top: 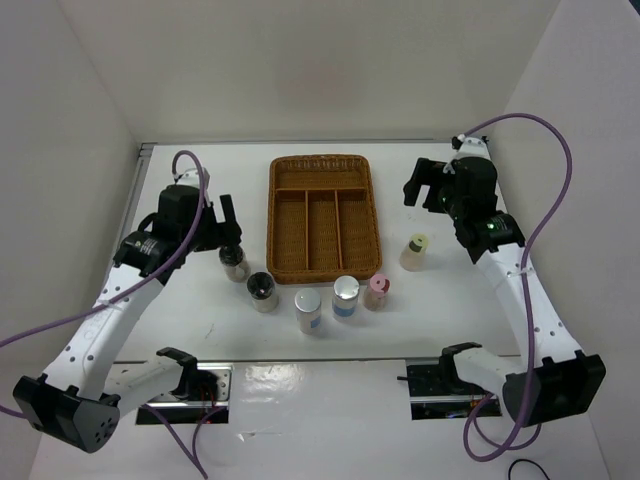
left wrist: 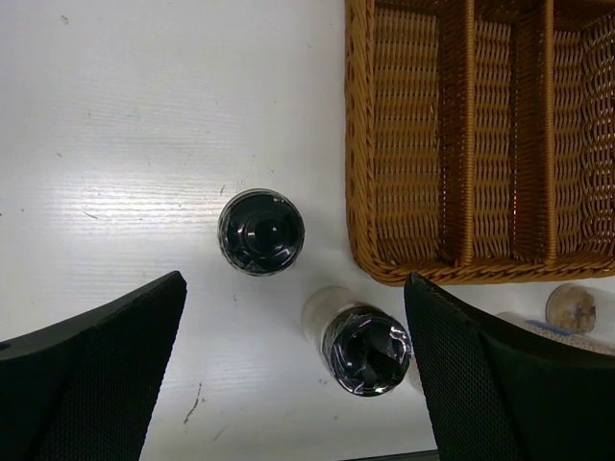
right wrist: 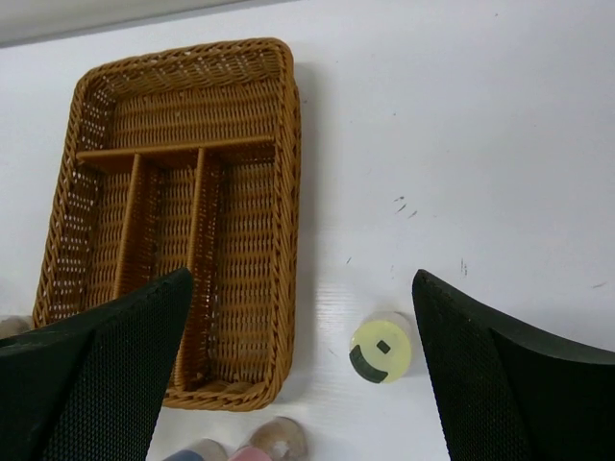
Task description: Organize the condiment bottles
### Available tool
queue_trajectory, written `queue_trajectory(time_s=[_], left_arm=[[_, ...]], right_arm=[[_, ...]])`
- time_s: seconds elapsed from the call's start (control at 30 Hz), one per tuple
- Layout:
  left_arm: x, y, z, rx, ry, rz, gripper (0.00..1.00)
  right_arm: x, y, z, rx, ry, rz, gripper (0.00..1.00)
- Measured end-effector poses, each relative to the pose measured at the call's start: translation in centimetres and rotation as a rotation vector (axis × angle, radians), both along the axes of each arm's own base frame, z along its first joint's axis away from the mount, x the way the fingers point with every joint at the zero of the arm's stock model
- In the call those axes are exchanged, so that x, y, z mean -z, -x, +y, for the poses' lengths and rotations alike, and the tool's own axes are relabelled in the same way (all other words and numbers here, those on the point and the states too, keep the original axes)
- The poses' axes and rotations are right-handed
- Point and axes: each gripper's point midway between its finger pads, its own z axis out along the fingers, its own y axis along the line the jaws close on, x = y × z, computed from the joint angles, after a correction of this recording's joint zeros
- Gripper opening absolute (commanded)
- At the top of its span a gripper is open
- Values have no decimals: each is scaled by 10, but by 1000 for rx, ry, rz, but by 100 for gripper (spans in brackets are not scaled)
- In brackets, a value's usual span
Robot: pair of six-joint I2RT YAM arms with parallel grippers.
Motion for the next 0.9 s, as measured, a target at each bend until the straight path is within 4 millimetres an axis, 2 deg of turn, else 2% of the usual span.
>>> queue_trajectory(time_s=[0.17,0.3,0.63,0.73,0.9], left_arm=[[-1,-1,0,-1,0,-5,100],[-1,-1,0,3,-7,8,100],[17,2,3,-7,-40,91,100],[27,-3,6,-26,-65,122,100],[57,-11,10,-52,-123,217,97]], right_arm=[[16,-6,8,-33,11,44,99],[20,-6,17,-69,19,55,99],[37,-11,38,-130,20,96,99],[41,-11,43,-140,25,106,99],[45,-11,41,-120,36,113,99]])
